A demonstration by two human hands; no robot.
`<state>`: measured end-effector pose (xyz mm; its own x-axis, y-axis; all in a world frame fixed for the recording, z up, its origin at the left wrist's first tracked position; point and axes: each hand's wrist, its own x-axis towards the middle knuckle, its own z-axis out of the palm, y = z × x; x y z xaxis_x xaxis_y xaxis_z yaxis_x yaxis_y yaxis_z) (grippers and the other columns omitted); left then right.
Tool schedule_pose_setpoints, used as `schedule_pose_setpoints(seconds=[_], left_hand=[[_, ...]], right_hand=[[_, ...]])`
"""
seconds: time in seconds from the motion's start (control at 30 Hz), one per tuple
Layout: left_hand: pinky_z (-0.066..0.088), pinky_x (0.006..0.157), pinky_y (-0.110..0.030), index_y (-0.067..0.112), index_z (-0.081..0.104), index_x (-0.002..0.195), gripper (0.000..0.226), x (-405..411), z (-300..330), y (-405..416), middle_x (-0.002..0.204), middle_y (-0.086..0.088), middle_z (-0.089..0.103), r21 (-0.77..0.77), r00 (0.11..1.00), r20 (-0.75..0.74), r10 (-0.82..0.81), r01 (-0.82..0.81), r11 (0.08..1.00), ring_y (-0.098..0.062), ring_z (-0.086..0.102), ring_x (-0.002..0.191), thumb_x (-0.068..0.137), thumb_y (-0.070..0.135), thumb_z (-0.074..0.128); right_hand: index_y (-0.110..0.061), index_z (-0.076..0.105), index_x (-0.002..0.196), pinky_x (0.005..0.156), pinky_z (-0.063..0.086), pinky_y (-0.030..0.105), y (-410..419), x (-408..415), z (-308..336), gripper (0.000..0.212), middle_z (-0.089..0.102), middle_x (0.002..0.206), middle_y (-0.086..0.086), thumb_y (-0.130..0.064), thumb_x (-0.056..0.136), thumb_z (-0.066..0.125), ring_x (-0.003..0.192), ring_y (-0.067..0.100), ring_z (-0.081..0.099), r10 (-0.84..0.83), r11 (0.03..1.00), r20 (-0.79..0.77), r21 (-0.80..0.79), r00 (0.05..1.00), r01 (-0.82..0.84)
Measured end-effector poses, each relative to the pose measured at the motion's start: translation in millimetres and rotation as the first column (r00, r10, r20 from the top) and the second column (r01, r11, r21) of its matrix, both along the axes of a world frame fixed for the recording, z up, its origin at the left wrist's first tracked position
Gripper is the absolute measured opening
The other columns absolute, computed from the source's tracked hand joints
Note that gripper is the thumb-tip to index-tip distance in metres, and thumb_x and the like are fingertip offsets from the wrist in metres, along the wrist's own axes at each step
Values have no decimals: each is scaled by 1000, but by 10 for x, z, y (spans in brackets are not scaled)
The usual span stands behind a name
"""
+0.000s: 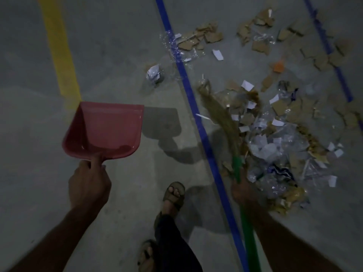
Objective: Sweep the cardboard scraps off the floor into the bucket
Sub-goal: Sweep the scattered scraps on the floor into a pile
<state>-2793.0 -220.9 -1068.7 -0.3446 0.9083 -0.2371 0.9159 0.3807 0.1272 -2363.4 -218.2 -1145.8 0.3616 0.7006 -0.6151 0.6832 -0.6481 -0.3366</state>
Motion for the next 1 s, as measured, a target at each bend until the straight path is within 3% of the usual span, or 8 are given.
schedule_pose_setpoints(seconds=[0.07,0.17,0.37,0.53,0.73,0.87,0.93,1.0], left_hand=[[45,61,-50,14,54,122,32,26,10,126,90,-26,55,13,1000,4,-18,18,1000,-48,58,77,91,8,61],[45,62,-52,15,54,124,34,-11,99,352,91,-26,55,46,999,6,-47,46,998,-48,58,78,91,9,62],[44,63,-52,14,52,125,34,-365,226,625,93,-27,54,68,997,-32,-65,67,995,-49,57,78,93,9,60],[43,60,-51,12,52,126,36,-936,358,861,91,-27,53,44,993,-46,-105,107,993,-49,56,75,92,7,61],[44,62,-51,13,50,124,32,-1785,511,1139,93,-29,54,37,999,-31,-45,46,998,-49,57,76,94,8,60],[42,61,-48,16,52,123,30,-2318,609,1237,91,-24,53,50,998,-43,-52,55,997,-47,56,76,94,10,58],[42,61,-48,15,52,122,30,-2765,679,1324,90,-24,53,36,996,-75,-38,41,998,-47,56,77,94,9,58],[43,61,-49,15,52,122,29,-2935,664,1364,89,-24,53,23,995,-89,-37,39,999,-48,56,76,94,9,59]], right_hand=[[-26,41,138,59,51,33,-72,190,124,38,64,91,9,-25,101,48,74,24,65,-75,997,50,-4,996,75],[-22,39,142,57,58,44,-223,321,471,40,61,87,10,-24,103,47,68,27,64,-191,981,80,48,978,187],[-38,14,156,61,53,39,-647,186,917,64,60,81,7,-30,102,47,65,25,62,-155,987,126,54,980,149],[-69,7,142,66,51,39,-723,-606,1013,85,66,95,20,-20,95,59,74,31,63,-69,993,124,103,990,56],[-38,31,153,69,54,40,-516,-1923,941,78,63,123,13,-15,89,69,94,31,66,173,962,73,201,982,-184],[-46,20,153,60,38,21,-142,-2576,783,72,58,96,1,-32,95,60,75,17,60,452,884,74,97,889,-458],[-52,13,153,63,43,27,206,-3114,601,64,54,94,0,-43,96,39,77,20,57,580,814,38,7,814,-581],[-52,23,151,72,49,36,539,-3464,526,54,51,96,-4,-55,98,14,86,25,59,555,829,-43,-61,831,-556]])
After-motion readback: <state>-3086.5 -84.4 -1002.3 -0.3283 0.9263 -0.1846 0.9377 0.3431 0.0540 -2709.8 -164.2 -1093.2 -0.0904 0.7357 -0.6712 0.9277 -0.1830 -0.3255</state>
